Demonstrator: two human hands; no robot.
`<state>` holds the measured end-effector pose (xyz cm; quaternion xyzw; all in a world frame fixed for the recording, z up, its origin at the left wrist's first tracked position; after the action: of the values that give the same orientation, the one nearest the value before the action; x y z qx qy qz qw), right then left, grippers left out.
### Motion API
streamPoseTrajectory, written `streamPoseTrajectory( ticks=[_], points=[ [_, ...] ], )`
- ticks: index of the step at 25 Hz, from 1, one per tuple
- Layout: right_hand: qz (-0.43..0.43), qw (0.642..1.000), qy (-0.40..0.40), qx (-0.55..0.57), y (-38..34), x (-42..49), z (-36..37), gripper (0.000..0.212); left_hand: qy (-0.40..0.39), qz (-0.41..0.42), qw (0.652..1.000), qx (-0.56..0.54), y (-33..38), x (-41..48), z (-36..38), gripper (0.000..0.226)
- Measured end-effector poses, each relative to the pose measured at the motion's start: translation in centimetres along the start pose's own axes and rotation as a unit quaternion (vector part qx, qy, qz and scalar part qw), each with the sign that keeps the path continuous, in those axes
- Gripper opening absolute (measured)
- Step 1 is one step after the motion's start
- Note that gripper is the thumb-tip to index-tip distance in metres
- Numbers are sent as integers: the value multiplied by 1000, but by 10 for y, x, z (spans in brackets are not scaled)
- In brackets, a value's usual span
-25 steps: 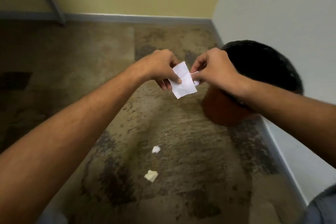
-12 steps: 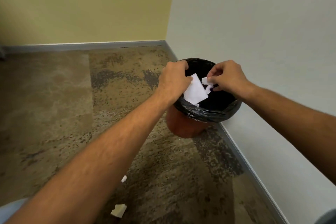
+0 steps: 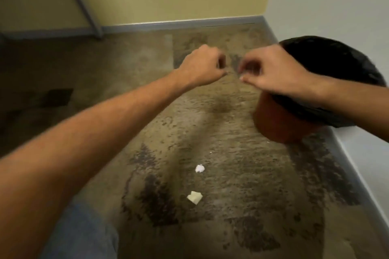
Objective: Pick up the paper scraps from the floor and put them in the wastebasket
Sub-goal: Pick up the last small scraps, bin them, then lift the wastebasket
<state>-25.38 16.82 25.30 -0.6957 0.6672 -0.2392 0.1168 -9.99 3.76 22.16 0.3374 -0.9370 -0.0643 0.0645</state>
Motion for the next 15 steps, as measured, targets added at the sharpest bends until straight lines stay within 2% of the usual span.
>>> streamPoseTrajectory(
  ticks=[2, 3, 5, 7, 11, 14, 15],
  points=[
    [-75, 982, -151, -87, -19, 11, 30, 11, -91, 50, 986, 133, -54, -21, -10, 20],
    [-99, 969, -196, -115, -23, 16, 43, 13, -136, 66, 974, 167, -79, -31, -14, 19],
    [-127, 948, -259, -131, -26, 21, 70, 15, -212, 54, 967, 129, -117, -56, -12, 14],
    [-119, 943, -287, -118, -20, 15, 102, 17, -255, 84, 958, 105, -135, -82, 22, 9],
    [-68, 946, -308, -70, -6, -30, 168, 13, -329, 236, 909, 95, -126, -141, 136, 11],
    [-1, 943, -332, -1, 10, -74, 197, 37, -303, 255, 918, 23, -111, -180, 189, 11],
    [20, 945, -327, 21, 17, -82, 206, 38, -286, 258, 923, 10, -109, -191, 203, 11]
  ],
)
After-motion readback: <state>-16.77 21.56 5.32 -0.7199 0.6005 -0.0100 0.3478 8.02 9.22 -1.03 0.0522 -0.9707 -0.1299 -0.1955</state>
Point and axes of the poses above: each hand's wrist, its own x-axis towards the middle knuckle, its own z-axis out of the palm, y = z × x, the point moved 2 cm from there along x, towards the middle knuckle, and after that the axes turned 9 degrees about x, right-handed, at the moved point
